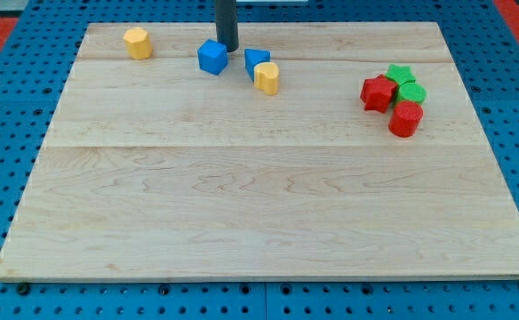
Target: Move the blue blocks vertically to each other
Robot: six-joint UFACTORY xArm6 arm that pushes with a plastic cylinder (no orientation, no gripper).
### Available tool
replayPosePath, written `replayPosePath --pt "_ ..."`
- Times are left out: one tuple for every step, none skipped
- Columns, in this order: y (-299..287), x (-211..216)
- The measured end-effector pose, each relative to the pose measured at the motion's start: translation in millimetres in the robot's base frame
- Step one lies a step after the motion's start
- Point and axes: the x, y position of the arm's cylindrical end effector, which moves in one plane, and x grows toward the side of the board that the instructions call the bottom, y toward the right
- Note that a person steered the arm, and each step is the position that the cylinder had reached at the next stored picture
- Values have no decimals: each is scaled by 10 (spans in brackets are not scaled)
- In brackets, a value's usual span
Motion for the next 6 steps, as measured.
replayPosePath --pt "483 -50" --pt "1070 86" --pt "1082 297" --pt "338 310" --pt "-600 301" --pt "-670 303"
